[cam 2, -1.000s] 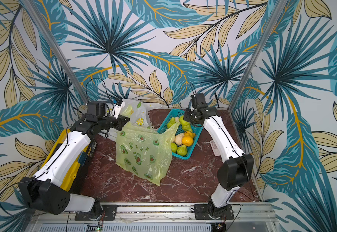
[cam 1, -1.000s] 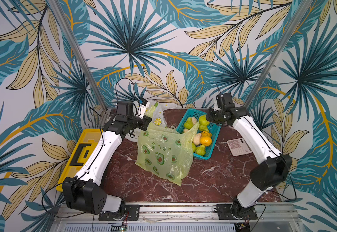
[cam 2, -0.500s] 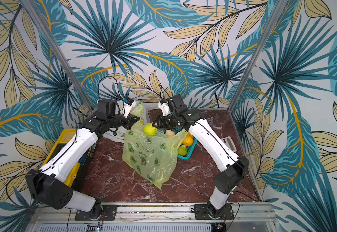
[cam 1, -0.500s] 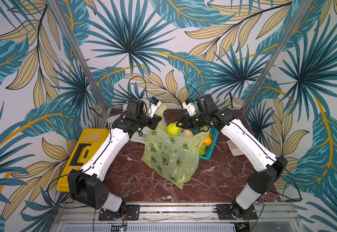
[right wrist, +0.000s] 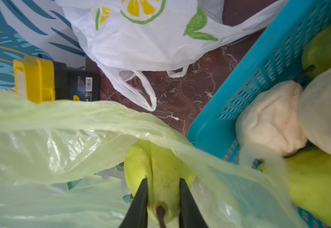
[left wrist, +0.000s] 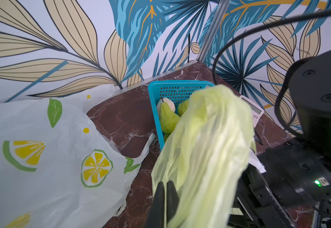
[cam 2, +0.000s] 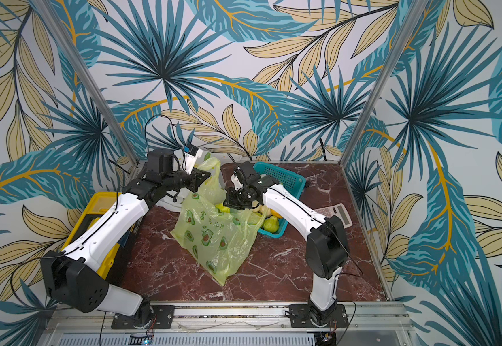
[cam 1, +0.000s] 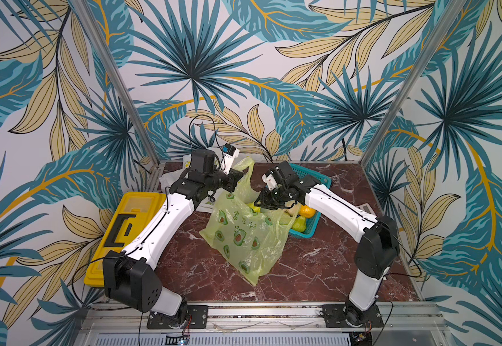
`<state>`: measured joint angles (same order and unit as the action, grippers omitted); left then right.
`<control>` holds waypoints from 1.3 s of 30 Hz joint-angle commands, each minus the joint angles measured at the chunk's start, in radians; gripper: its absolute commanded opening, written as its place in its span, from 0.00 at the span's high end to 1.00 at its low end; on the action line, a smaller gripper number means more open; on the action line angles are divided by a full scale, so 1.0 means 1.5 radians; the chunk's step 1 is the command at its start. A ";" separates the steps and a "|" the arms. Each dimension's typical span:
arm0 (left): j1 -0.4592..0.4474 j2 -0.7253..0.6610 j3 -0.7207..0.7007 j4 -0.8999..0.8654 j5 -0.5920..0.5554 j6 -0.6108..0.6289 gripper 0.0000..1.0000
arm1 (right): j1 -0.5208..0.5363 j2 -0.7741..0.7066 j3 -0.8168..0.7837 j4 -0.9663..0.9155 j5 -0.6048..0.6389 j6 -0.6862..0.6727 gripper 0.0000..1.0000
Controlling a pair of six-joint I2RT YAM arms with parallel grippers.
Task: Place the pears into plastic bags & tie knots
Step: Place the pear in the plastic bag, then pick up the pear from the basket.
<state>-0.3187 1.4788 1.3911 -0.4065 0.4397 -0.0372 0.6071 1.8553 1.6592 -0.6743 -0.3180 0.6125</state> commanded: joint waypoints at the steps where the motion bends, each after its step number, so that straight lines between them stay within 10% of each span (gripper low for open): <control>1: 0.007 -0.020 -0.030 0.027 0.012 -0.017 0.93 | 0.020 0.028 0.019 -0.007 0.042 -0.008 0.82; 8: 0.050 -0.052 -0.090 0.036 -0.027 -0.032 0.94 | 0.005 0.002 0.083 -0.058 -0.063 -0.053 0.45; 22: 0.099 -0.181 -0.158 -0.019 -0.172 0.026 0.95 | -0.222 -0.132 -0.040 -0.070 0.206 -0.075 0.43; 39: 0.110 -0.154 -0.126 -0.029 -0.101 -0.026 0.95 | -0.137 0.098 0.054 -0.099 0.168 -0.138 0.23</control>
<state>-0.1593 1.2430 1.1679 -0.4458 0.2409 -0.0570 0.3931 1.9385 1.6936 -0.7967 -0.0845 0.4244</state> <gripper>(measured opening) 0.052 0.772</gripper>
